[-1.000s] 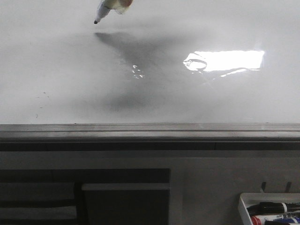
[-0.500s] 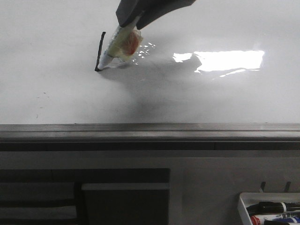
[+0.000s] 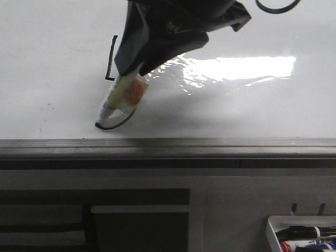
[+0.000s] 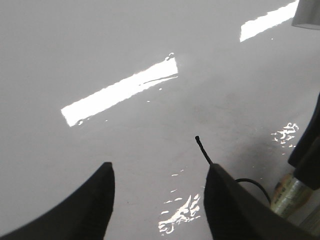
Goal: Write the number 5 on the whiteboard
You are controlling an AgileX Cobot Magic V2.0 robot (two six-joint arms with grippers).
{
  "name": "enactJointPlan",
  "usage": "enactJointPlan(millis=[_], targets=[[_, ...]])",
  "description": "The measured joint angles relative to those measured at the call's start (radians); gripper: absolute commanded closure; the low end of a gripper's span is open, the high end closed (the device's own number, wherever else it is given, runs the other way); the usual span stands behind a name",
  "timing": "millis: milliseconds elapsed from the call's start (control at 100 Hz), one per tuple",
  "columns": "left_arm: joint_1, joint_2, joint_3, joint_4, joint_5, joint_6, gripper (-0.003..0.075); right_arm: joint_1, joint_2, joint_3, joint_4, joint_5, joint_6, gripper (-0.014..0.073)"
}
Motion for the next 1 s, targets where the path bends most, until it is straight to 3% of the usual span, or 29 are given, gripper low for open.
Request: enactJointPlan(millis=[330,570,1000], targets=[[0.000,0.000,0.000,0.000,0.000,0.000,0.0355,-0.011,-0.102,-0.075,-0.030,-0.010,0.000,0.0655],[0.000,0.000,0.000,0.000,0.000,0.000,0.0355,-0.076,-0.081,-0.119,-0.056,-0.010,0.000,0.0655],[0.000,0.000,0.000,0.000,0.000,0.000,0.0355,-0.105,-0.022,-0.153,-0.067,0.038,0.000,0.0655]])
